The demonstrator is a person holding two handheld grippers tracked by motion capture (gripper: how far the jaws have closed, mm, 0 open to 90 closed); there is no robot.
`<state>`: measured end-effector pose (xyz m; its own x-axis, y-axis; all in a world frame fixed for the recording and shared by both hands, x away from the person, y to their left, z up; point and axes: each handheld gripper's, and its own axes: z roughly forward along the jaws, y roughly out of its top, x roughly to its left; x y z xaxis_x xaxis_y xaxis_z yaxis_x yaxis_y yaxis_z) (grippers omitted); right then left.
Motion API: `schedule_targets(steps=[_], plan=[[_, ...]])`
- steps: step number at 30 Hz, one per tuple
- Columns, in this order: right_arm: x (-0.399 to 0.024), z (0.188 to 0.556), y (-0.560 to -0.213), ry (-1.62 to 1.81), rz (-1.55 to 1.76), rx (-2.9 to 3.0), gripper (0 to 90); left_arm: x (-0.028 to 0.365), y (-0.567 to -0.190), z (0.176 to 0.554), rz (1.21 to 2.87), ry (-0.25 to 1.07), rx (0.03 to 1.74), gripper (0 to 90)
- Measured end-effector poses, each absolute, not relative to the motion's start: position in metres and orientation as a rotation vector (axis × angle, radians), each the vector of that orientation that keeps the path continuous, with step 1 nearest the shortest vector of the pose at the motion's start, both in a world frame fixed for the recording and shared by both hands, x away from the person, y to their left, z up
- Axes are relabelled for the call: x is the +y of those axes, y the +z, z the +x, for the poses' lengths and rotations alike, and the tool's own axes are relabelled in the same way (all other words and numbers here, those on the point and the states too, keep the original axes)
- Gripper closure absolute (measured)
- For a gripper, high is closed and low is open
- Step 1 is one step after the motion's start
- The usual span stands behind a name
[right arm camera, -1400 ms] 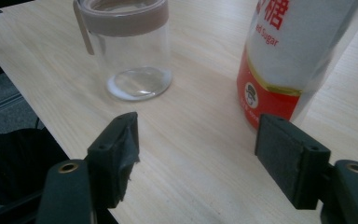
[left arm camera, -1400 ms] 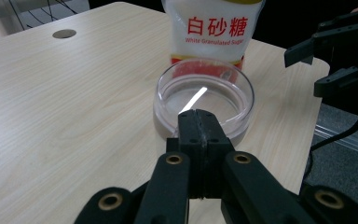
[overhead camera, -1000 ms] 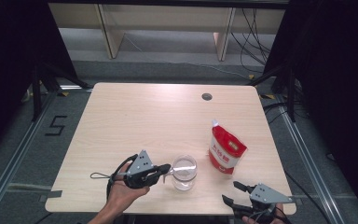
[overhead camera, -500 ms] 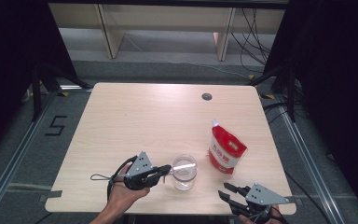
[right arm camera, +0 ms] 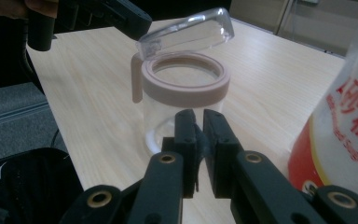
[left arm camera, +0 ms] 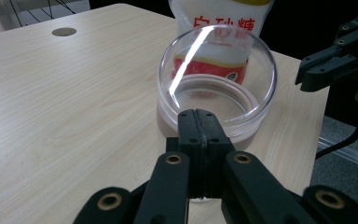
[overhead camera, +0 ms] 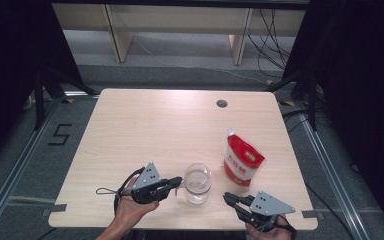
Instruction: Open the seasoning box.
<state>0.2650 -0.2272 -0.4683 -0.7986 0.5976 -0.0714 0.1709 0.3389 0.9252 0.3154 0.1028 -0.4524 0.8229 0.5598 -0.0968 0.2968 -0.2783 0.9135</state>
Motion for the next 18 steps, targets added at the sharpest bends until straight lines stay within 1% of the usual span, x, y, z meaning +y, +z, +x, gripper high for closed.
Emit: schedule_targets(steps=[4,18], plan=[[-0.218,0.272,-0.467,1.485,0.662,2.218,89.0,0.103,-0.453,0.314,1.876,0.283,0.672,89.1],[-0.194,0.295,-0.462,1.482,0.664,2.195,90.0,0.103,-0.453,0.314,1.877,0.280,0.670,89.1]])
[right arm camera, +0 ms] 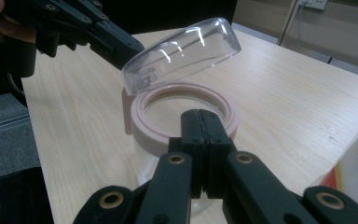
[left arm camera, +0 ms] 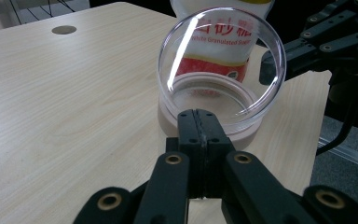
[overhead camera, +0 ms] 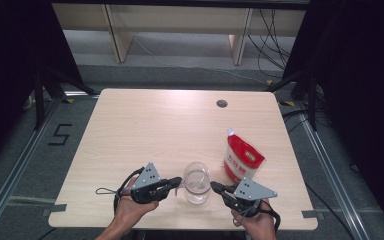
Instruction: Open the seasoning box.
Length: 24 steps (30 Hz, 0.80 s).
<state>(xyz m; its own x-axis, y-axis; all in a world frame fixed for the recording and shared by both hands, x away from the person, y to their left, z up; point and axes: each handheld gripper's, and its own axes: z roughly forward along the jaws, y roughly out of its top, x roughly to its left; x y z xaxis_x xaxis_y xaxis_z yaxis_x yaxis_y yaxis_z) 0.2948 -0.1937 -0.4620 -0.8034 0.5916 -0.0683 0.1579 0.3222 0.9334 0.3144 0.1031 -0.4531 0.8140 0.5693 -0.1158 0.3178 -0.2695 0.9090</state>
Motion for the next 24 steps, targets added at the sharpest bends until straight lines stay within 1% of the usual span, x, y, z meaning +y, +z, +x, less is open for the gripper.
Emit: schedule_targets(steps=[2,3,8,10,11,12,13,14,16,19,21,24], plan=[[-0.191,0.294,-0.461,1.493,0.692,2.201,90.0,0.103,-0.453,0.314,1.876,0.280,0.670,89.1],[-0.191,0.298,-0.460,1.493,0.641,2.204,90.0,0.103,-0.453,0.314,1.877,0.281,0.670,89.1],[-0.184,0.297,-0.459,1.485,0.634,2.201,90.0,0.104,-0.453,0.314,1.883,0.279,0.671,89.0],[-0.183,0.296,-0.458,1.483,0.624,2.211,90.0,0.104,-0.453,0.315,1.870,0.275,0.669,87.6],[-0.182,0.296,-0.458,1.489,0.620,2.201,90.0,0.105,-0.453,0.316,1.879,0.280,0.645,85.5],[-0.181,0.296,-0.458,1.496,0.620,2.206,90.0,0.105,-0.453,0.316,1.877,0.278,0.651,82.9],[-0.181,0.296,-0.457,1.488,0.617,2.209,90.0,0.106,-0.454,0.314,1.872,0.263,0.691,77.5],[-0.180,0.295,-0.456,1.492,0.623,2.205,90.0,0.107,-0.456,0.314,1.862,0.254,0.697,69.9],[-0.179,0.295,-0.456,1.493,0.621,2.209,90.0,0.110,-0.458,0.314,1.869,0.252,0.706,64.1],[-0.177,0.296,-0.457,1.516,0.612,2.202,90.0,0.117,-0.462,0.311,1.872,0.240,0.717,50.7],[-0.177,0.295,-0.456,1.507,0.620,2.190,90.0,0.122,-0.465,0.308,1.901,0.255,0.715,41.5],[-0.175,0.294,-0.456,1.505,0.616,2.198,90.0,0.128,-0.469,0.302,1.931,0.254,0.723,36.1]])
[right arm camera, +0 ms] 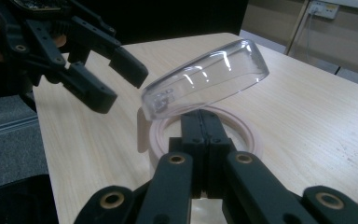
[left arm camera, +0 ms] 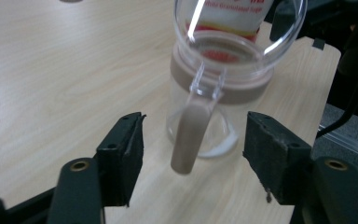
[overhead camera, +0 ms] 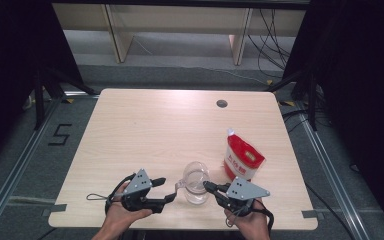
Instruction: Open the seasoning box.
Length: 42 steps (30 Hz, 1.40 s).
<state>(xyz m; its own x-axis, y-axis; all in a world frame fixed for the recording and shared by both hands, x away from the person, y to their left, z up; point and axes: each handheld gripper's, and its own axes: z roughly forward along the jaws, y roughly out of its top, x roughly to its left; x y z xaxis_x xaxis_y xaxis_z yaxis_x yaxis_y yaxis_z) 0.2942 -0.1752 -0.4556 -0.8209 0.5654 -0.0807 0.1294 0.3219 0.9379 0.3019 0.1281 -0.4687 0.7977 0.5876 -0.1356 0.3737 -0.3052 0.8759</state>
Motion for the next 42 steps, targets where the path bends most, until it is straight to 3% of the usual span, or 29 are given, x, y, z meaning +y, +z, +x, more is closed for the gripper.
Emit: schedule_targets(steps=[12,42], plan=[[-0.170,0.292,-0.454,1.522,0.620,2.198,89.5,0.136,-0.479,0.286,1.980,0.279,0.753,27.1],[-0.147,0.289,-0.454,1.601,0.540,2.225,87.4,0.154,-0.495,0.273,2.006,0.300,0.823,23.8]])
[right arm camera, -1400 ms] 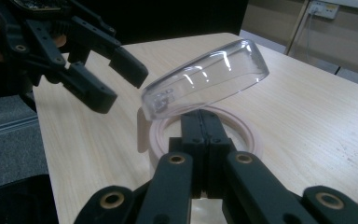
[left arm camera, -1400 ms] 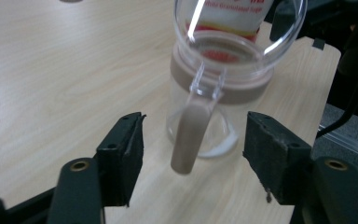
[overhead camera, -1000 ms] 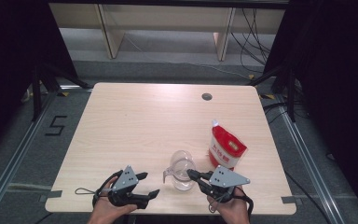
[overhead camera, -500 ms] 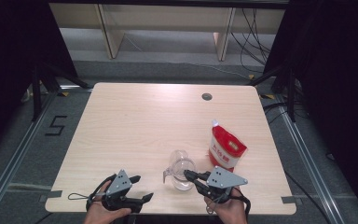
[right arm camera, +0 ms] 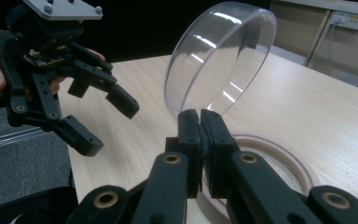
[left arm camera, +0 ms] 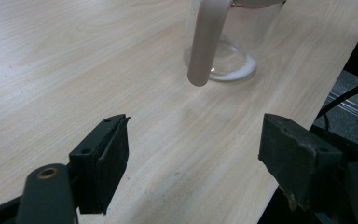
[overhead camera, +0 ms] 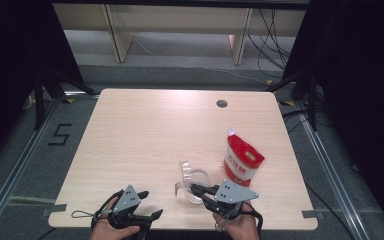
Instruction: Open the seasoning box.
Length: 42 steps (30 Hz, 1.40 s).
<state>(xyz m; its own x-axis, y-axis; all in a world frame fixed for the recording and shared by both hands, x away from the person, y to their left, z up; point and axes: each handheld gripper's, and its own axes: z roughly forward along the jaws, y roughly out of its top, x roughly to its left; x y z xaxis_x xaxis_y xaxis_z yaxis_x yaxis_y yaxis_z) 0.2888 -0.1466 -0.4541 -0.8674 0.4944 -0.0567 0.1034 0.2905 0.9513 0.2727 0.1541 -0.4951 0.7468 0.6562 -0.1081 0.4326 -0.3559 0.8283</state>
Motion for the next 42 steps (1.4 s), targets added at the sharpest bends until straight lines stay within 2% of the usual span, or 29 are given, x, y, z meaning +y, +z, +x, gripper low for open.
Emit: schedule_targets(steps=[8,15,22,26,31,35,42], plan=[[-0.147,0.288,-0.454,1.591,0.549,2.213,86.0,0.155,-0.495,0.271,2.009,0.308,0.822,23.8],[-0.158,0.287,-0.453,1.588,0.575,2.196,80.7,0.157,-0.495,0.273,2.038,0.322,0.814,23.3],[-0.173,0.286,-0.451,1.589,0.601,2.179,76.1,0.156,-0.497,0.273,2.000,0.297,0.827,23.0],[-0.183,0.285,-0.451,1.566,0.620,2.176,71.7,0.156,-0.497,0.274,2.012,0.300,0.823,22.9],[-0.195,0.283,-0.453,1.548,0.689,2.161,60.1,0.156,-0.497,0.274,2.007,0.303,0.824,22.1],[-0.203,0.283,-0.453,1.547,0.694,2.156,54.2,0.158,-0.495,0.274,2.024,0.312,0.812,21.9],[-0.215,0.277,-0.454,1.527,0.751,2.156,50.4,0.157,-0.494,0.273,2.010,0.307,0.834,21.1]])
